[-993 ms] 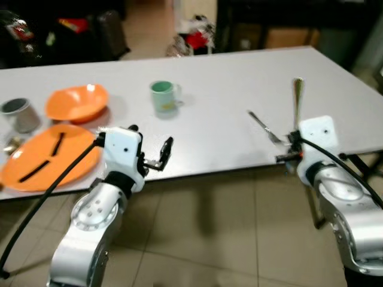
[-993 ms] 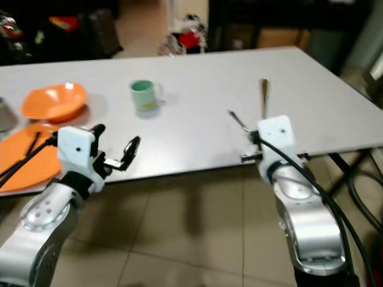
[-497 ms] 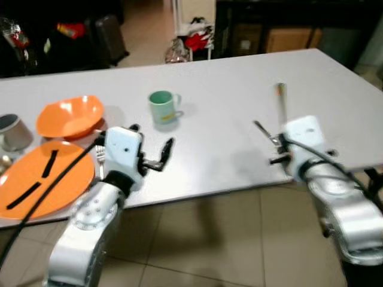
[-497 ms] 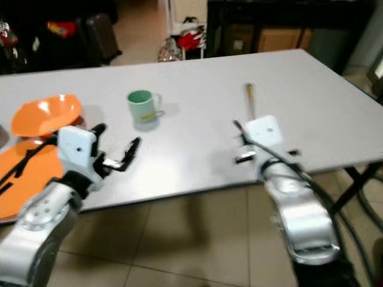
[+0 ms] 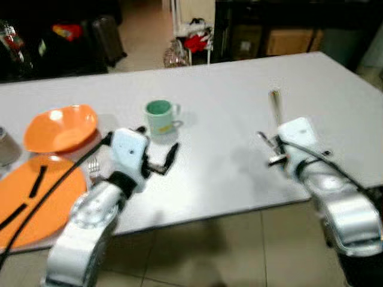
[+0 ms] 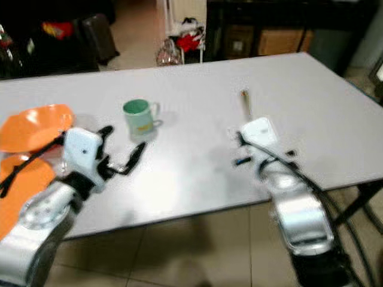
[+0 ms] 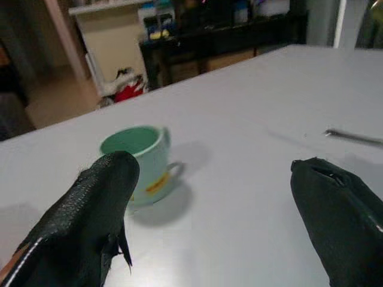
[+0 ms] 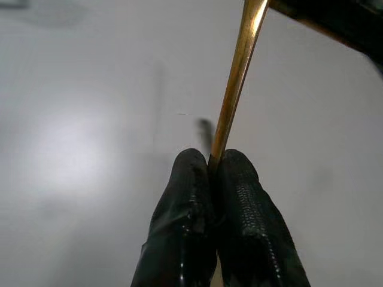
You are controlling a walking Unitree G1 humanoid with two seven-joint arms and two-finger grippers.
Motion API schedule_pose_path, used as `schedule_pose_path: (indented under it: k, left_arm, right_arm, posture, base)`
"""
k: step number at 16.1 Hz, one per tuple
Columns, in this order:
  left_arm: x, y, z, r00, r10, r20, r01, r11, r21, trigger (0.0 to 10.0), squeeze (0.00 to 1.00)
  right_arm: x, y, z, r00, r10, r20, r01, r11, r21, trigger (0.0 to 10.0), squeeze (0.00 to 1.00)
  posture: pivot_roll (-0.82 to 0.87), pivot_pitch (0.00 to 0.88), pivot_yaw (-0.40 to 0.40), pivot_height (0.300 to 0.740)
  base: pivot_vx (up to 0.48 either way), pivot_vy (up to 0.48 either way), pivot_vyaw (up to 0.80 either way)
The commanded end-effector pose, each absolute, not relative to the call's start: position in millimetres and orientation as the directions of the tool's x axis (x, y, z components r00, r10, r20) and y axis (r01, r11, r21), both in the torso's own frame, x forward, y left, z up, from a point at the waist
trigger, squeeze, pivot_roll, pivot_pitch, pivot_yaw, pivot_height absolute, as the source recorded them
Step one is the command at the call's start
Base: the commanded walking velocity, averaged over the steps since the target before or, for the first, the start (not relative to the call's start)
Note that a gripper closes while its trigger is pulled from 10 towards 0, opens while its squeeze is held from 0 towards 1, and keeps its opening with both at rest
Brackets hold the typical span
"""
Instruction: Setting the table
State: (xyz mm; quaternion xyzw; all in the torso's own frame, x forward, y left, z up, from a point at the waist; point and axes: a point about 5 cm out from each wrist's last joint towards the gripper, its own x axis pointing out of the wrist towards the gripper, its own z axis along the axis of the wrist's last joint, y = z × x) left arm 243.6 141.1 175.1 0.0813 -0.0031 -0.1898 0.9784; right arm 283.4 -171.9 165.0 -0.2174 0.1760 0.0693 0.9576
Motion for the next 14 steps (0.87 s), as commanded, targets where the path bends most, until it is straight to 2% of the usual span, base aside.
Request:
schedule_pose_path:
  k: [1,5,9,14]
  left_arm:
    - [242.3,137.0,175.2,0.914,-0.404,-0.034,0.404,0.9,0.164,10.0,0.03]
    - [242.9,133.4,174.9,0.86,-0.503,-0.081,0.509,0.843,0.175,10.0,0.02]
    - [232.6,128.3,178.9,0.734,-0.664,-0.138,0.678,0.712,0.181,10.0,0.02]
    - [229.2,128.2,182.2,0.646,-0.742,-0.182,0.764,0.622,0.174,10.0,0.02]
  right_arm:
    - [284.8,-176.8,167.5,0.93,0.043,-0.365,-0.201,0.891,-0.408,10.0,0.0]
    - [296.0,-176.5,154.0,0.885,0.03,-0.465,-0.235,0.89,-0.39,10.0,0.0]
    - [308.6,-176.6,141.6,0.855,0.049,-0.517,-0.292,0.869,-0.4,10.0,0.0]
    - [317.6,-184.1,140.3,0.818,0.05,-0.573,-0.326,0.861,-0.391,10.0,0.0]
  posture:
    - [-0.08,0.053,0.043,0.74]
    - [-0.06,0.065,0.033,0.74]
    - [-0.04,0.078,0.04,0.74]
    - [-0.05,0.084,0.045,0.74]
  base:
    - [0.0,0.0,0.0]
    - [0.0,0.0,0.0]
    - [0.0,0.0,0.0]
    - [0.0,0.0,0.0]
